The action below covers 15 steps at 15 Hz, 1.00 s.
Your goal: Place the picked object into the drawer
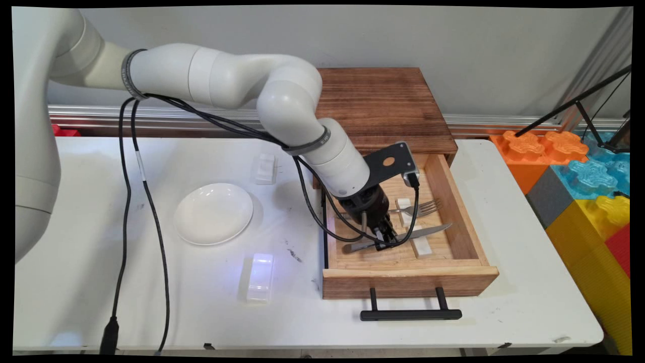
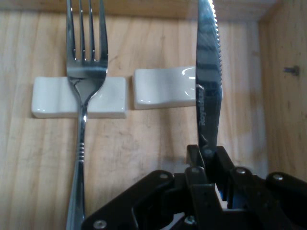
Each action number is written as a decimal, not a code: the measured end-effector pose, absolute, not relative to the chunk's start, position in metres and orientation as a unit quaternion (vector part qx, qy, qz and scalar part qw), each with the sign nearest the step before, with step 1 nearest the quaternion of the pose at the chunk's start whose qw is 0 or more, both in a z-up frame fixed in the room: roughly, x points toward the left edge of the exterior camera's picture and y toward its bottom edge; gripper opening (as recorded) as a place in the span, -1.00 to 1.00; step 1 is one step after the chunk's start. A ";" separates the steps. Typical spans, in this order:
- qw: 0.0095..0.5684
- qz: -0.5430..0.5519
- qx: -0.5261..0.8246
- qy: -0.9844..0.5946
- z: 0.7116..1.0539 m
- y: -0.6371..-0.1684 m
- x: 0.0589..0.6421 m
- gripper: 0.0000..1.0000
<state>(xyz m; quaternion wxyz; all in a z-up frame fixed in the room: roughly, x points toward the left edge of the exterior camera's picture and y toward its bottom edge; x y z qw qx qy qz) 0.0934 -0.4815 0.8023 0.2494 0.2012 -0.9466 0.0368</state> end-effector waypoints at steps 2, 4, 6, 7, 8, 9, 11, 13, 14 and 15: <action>0.250 0.037 0.203 -0.946 0.799 -0.482 0.093 -1.00; 0.252 0.038 0.204 -0.945 0.794 -0.484 0.092 -1.00; 0.253 0.037 0.206 -0.945 0.791 -0.485 0.092 -1.00; 0.253 0.036 0.207 -0.944 0.789 -0.485 0.091 -1.00; 0.254 0.035 0.207 -0.944 0.788 -0.485 0.091 -1.00; 0.255 0.034 0.207 -0.944 0.787 -0.485 0.091 -1.00; 0.255 0.034 0.204 -0.944 0.785 -0.485 0.090 -1.00; 0.256 0.035 0.202 -0.945 0.784 -0.486 0.091 1.00; 0.256 0.036 0.201 -0.945 0.783 -0.486 0.091 1.00; 0.257 0.036 0.199 -0.945 0.784 -0.486 0.091 1.00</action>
